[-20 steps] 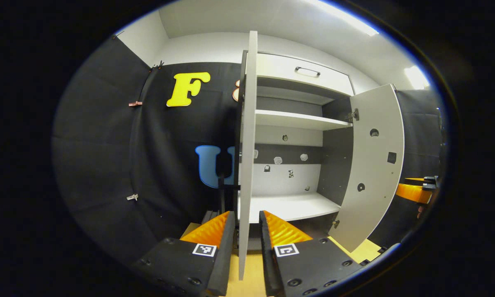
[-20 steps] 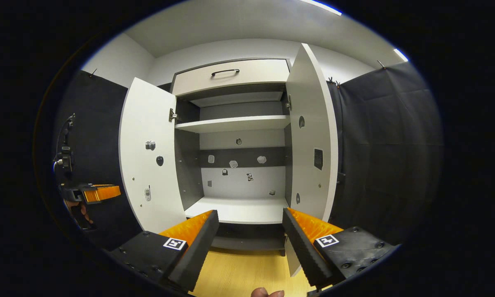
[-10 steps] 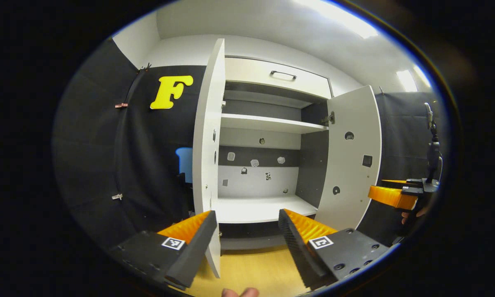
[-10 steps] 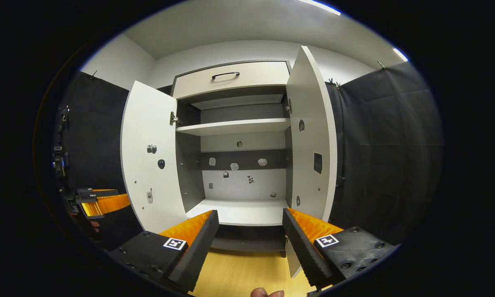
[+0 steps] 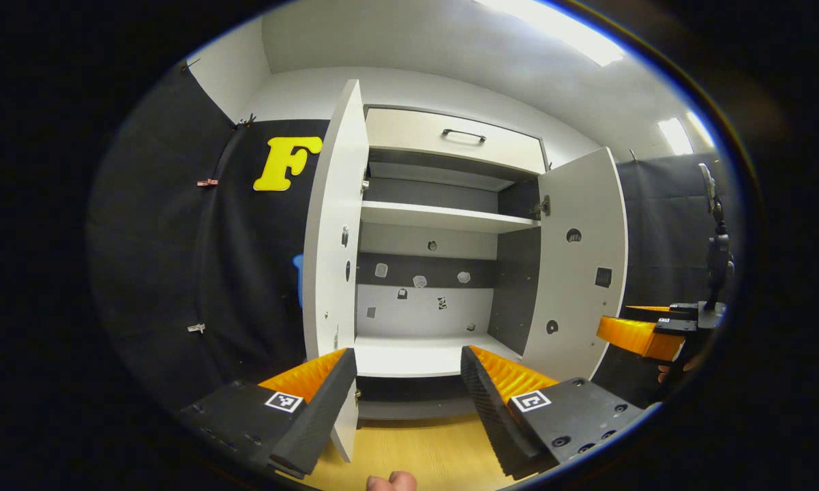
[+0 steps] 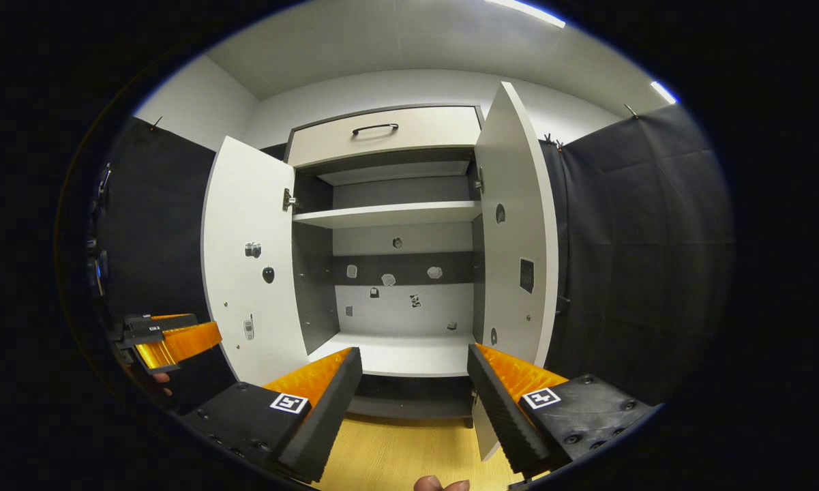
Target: Open the right door of the double-door shoe cabinet with the right hand, and open the left door with the left hand.
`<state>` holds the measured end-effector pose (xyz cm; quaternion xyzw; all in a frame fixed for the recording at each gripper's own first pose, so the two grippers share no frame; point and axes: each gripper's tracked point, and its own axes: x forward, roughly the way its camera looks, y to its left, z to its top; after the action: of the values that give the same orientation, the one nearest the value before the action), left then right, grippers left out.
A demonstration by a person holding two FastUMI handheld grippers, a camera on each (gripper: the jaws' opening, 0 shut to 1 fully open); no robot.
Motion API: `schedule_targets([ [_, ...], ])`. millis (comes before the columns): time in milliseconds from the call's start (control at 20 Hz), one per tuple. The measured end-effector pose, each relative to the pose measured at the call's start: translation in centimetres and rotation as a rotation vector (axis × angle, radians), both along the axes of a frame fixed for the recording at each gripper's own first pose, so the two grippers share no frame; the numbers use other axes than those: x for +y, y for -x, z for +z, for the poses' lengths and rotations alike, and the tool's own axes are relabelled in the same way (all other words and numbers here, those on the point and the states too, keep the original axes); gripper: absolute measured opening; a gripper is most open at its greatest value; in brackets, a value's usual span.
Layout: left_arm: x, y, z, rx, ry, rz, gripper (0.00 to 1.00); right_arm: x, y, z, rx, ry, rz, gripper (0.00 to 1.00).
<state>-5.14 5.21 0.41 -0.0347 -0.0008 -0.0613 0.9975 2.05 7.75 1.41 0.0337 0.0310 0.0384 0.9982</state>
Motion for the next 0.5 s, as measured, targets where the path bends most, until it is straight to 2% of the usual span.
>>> schedule_targets([
  [500, -1.9, 0.3, -0.5, 0.017, -0.012, -0.009, 0.95, -0.1, 0.1, -0.3, 0.011, -0.002, -0.003, 0.98],
])
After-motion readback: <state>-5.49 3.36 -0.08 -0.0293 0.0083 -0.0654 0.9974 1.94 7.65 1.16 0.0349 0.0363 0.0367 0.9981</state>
